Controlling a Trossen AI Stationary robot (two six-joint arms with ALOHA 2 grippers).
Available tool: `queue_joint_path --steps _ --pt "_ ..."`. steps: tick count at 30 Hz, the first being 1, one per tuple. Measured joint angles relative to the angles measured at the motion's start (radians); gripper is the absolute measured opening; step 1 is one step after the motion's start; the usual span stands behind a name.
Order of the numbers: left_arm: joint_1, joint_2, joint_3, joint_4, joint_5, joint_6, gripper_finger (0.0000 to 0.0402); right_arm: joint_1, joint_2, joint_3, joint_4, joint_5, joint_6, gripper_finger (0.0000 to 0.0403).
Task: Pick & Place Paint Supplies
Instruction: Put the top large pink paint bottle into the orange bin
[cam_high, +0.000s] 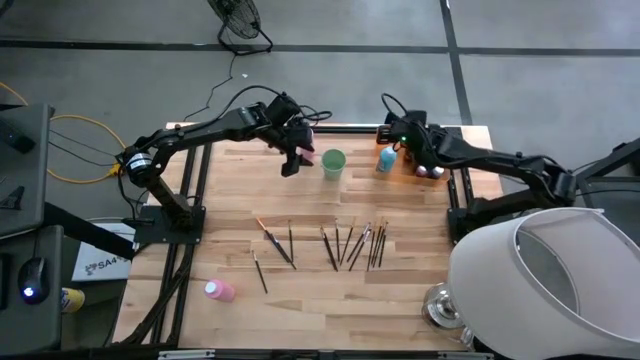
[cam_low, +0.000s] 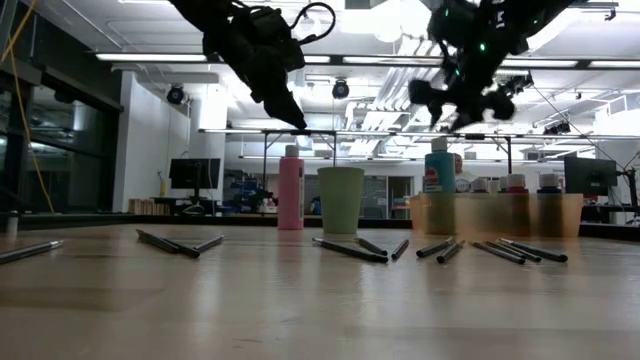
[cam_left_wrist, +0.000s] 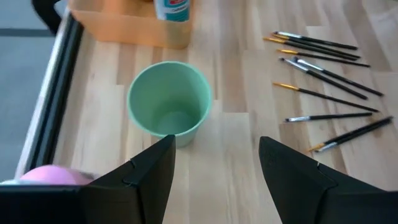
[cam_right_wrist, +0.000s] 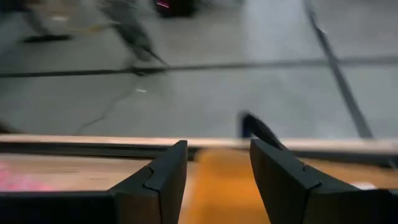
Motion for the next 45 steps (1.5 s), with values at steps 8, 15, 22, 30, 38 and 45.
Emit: queue_joint_path --steps 8,15,22,30,38,45 --pt "0.001 0.000 0.000 -0.010 -0.107 -0.097 0.0225 0.031 -0.034 0.000 0.308 -0.187 -0.333 0.0169" --pt "0.001 0.000 0.000 -0.003 -0.256 -0.255 0.0225 0.029 -0.042 0.000 0.416 -0.509 -0.469 0.0169" --pt "0.001 0.000 0.000 0.021 -0.388 -0.308 0.0225 0.029 -0.042 0.000 0.413 -0.596 -0.473 0.0169" --pt "0.066 0.000 0.000 0.098 -0.452 -0.297 0.0225 0.029 -0.042 0.000 0.413 -0.717 -0.472 0.0169" --pt "0.165 0.005 0.000 0.134 -0.198 -0.173 0.0225 0.029 -0.042 0.000 0.407 -0.739 -0.472 0.0169" --pt "0.214 0.049 0.000 0.133 -0.028 -0.049 0.0225 0.029 -0.042 0.000 0.387 -0.760 -0.472 0.0169"
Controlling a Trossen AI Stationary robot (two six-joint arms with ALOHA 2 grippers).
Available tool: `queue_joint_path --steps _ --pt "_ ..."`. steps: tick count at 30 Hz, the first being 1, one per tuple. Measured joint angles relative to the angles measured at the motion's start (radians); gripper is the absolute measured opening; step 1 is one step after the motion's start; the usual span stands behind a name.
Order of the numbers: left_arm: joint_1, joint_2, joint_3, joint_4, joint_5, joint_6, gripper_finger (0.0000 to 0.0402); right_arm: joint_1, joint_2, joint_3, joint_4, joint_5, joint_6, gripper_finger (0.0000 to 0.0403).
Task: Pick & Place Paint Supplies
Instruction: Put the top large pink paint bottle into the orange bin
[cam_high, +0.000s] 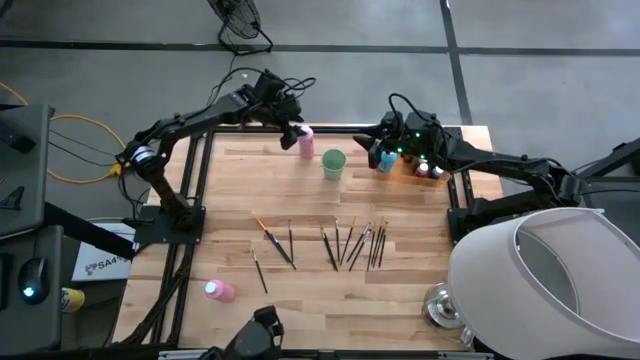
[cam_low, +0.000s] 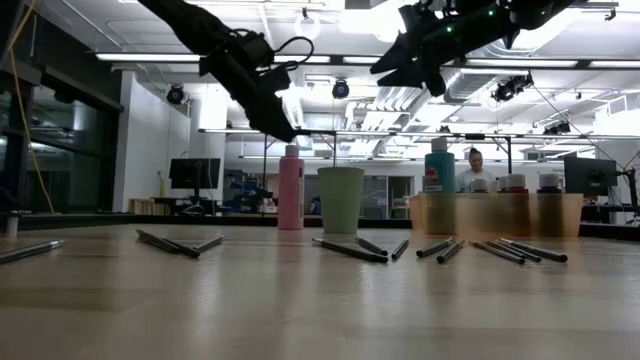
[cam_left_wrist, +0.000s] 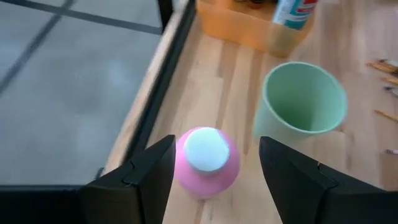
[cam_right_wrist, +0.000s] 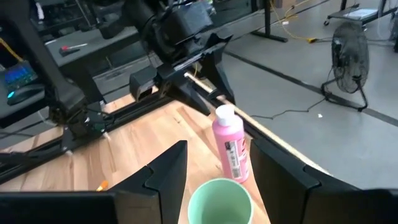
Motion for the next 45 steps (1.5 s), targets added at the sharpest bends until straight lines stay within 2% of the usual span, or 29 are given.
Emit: queue_joint_path --steps 17,21,26,33,42,45 --pt "0.002 0.087 0.000 0.046 -0.004 0.002 0.0221 0.000 0.000 0.000 -0.053 -0.008 0.000 0.0169" --pt "0.002 0.086 0.000 0.054 -0.011 -0.001 0.0187 0.000 0.000 0.000 -0.053 0.000 0.000 0.0169" --pt "0.002 0.085 0.000 0.054 -0.019 -0.001 0.0117 0.000 0.000 0.000 -0.053 0.001 0.000 0.0169" --pt "0.002 0.073 0.005 0.044 -0.025 -0.001 0.0115 0.000 0.001 0.000 -0.054 0.001 0.000 0.0169" --pt "0.002 0.068 0.224 -0.031 -0.043 0.025 0.0115 0.000 0.001 0.000 -0.054 0.001 -0.002 0.0169" --pt "0.002 0.068 0.296 -0.058 -0.042 0.025 0.0115 0.000 0.001 0.000 -0.054 0.051 -0.022 0.0169"
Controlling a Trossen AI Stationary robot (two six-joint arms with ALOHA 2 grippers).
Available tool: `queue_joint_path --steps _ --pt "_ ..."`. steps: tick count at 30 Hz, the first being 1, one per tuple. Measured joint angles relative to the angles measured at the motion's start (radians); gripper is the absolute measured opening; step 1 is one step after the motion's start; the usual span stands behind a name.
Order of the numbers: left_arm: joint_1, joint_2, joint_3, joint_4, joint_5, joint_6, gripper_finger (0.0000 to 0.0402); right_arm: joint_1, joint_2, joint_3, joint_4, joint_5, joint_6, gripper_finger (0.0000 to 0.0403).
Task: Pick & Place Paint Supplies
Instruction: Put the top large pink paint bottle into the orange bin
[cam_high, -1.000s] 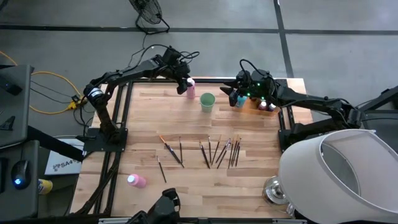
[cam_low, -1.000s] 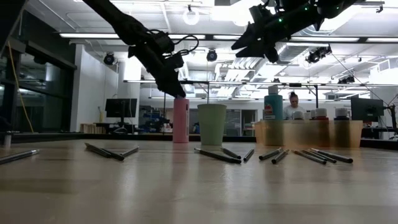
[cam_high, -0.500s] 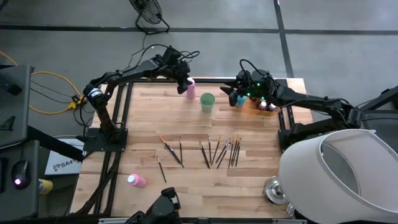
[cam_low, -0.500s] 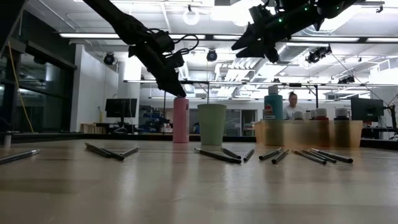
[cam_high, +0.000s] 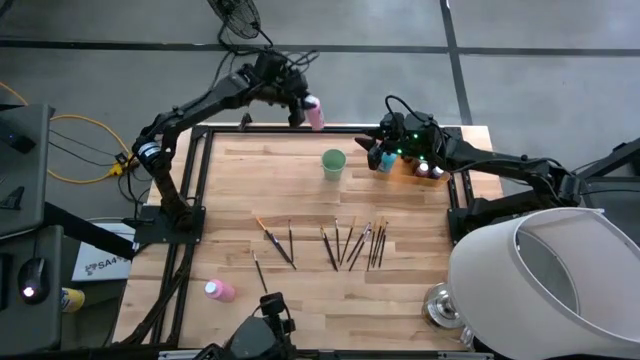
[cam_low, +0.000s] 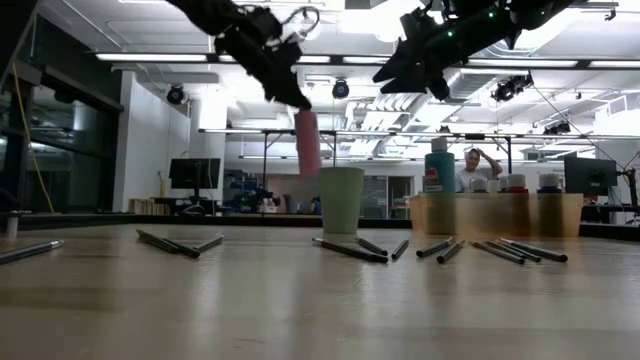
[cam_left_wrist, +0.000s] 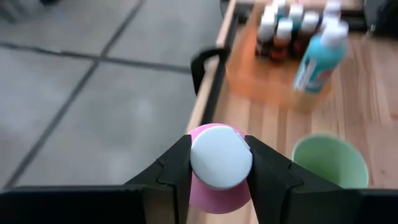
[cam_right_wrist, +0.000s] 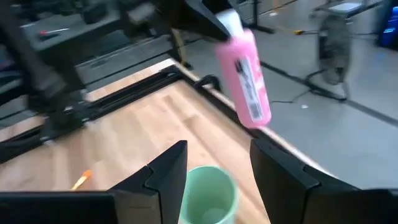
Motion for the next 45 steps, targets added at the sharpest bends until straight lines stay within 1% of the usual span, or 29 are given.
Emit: queue_joint_path --steps 2,5,7,10,12,14,18,22,27,29,33,37,41,45 --pt "0.000 0.000 0.038 -0.020 0.003 0.000 0.0115 0.000 0.000 0.000 0.001 0.030 0.002 0.0171" --pt "-0.015 0.000 0.078 -0.068 0.014 0.000 0.0115 -0.001 0.000 0.000 0.042 0.031 0.001 0.0186" --pt "-0.032 0.000 0.105 -0.076 0.015 0.000 0.0115 -0.001 0.005 0.000 0.100 0.029 -0.013 0.0208" --pt "-0.067 0.000 0.137 -0.073 0.019 0.005 0.0115 0.002 0.031 0.002 0.191 0.019 -0.060 0.0250" --pt "-0.093 0.000 0.148 -0.074 0.014 0.010 0.0115 0.003 0.054 0.002 0.246 -0.001 -0.087 0.0280" --pt "-0.118 0.000 0.157 -0.075 0.005 0.011 0.0115 0.003 0.072 0.002 0.285 0.002 -0.091 0.0304" --pt "-0.159 0.000 0.165 -0.069 0.003 0.003 0.0115 0.005 0.110 0.002 0.355 0.000 -0.114 0.0331" --pt "-0.194 0.000 0.165 -0.070 -0.003 0.001 0.0115 0.016 0.143 0.007 0.387 0.003 -0.182 0.0332" --pt "-0.229 0.000 0.165 -0.067 -0.017 0.000 0.0115 0.030 0.184 0.045 0.388 -0.005 -0.212 0.0328" --pt "-0.237 0.000 0.165 -0.065 -0.016 0.000 0.0115 0.035 0.202 0.062 0.389 0.018 -0.233 0.0328" --pt "-0.245 0.000 0.165 -0.068 -0.019 -0.004 0.0115 0.035 0.237 0.092 0.389 0.027 -0.240 0.0327" --pt "-0.244 0.000 0.165 -0.068 -0.018 -0.014 0.0115 0.036 0.244 0.096 0.383 0.021 -0.239 0.0323" --pt "-0.243 0.000 0.165 -0.069 -0.019 -0.024 0.0115 0.043 0.242 0.098 0.383 0.027 -0.239 0.0300" --pt "-0.243 0.000 0.165 -0.069 -0.018 -0.026 0.0115 0.043 0.242 0.098 0.384 0.023 -0.237 0.0260"
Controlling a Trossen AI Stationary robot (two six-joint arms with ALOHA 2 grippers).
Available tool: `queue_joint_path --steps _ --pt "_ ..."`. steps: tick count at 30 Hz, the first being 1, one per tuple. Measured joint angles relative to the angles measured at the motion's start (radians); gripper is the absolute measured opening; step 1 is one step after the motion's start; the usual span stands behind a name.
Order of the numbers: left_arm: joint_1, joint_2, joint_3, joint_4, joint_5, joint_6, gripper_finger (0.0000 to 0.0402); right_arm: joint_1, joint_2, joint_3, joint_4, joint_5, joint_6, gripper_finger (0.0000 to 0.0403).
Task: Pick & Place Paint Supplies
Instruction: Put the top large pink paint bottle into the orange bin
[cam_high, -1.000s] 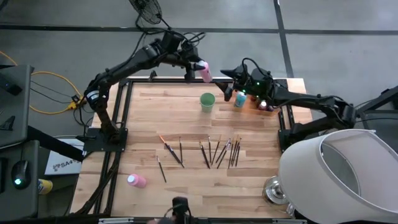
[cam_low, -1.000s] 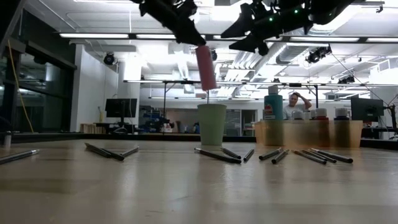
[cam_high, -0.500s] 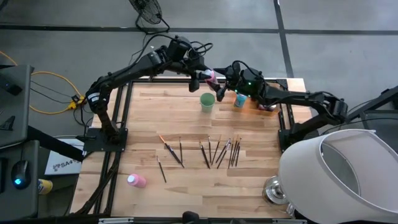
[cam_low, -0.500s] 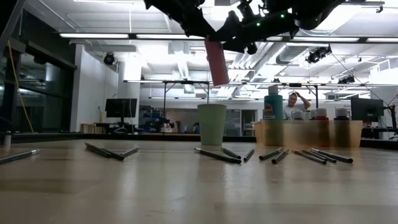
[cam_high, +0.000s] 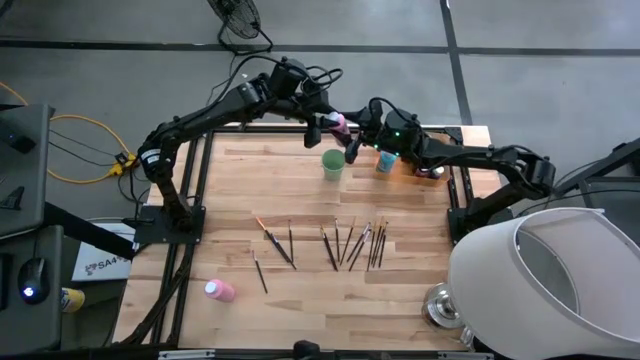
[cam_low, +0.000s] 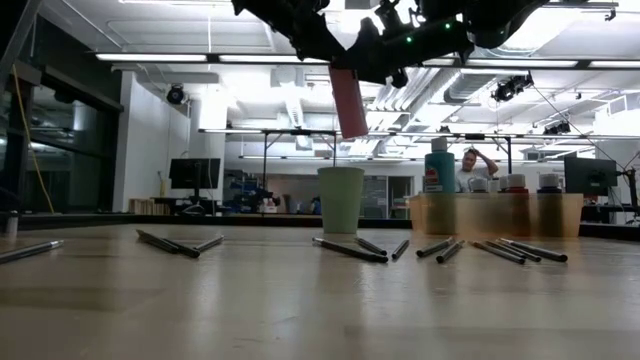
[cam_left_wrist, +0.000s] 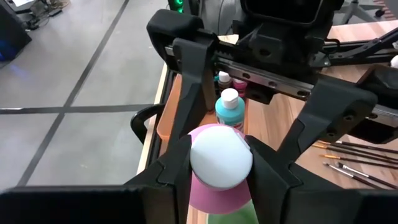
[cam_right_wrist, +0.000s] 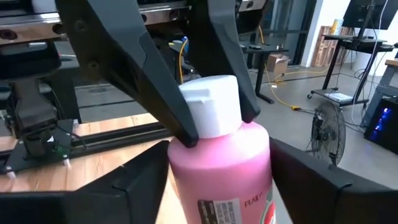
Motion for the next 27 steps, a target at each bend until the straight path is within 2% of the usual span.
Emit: queue_joint_path --steps 6,8,12,17,21,27 --pt "0.000 0.002 0.000 -0.001 0.000 -0.008 0.0121 0.000 0.000 0.000 -0.005 -0.027 -0.001 0.0204" --pt "0.000 0.001 0.000 0.001 0.002 -0.007 0.0137 0.000 0.000 0.000 -0.004 -0.027 0.012 0.0198" --pt "0.000 0.000 0.003 0.013 -0.001 0.008 0.0167 -0.001 0.001 -0.001 -0.034 0.013 0.145 0.0197" --pt "0.000 0.000 0.003 0.014 -0.055 0.009 0.0174 -0.030 -0.008 -0.002 -0.052 0.047 0.218 0.0191" --pt "0.001 0.000 0.002 0.000 -0.101 0.010 0.0174 -0.042 -0.029 -0.002 -0.061 0.160 0.215 0.0189" --pt "0.001 0.000 0.002 -0.004 -0.131 0.034 0.0175 -0.051 -0.075 -0.001 -0.128 0.491 0.211 0.0189"
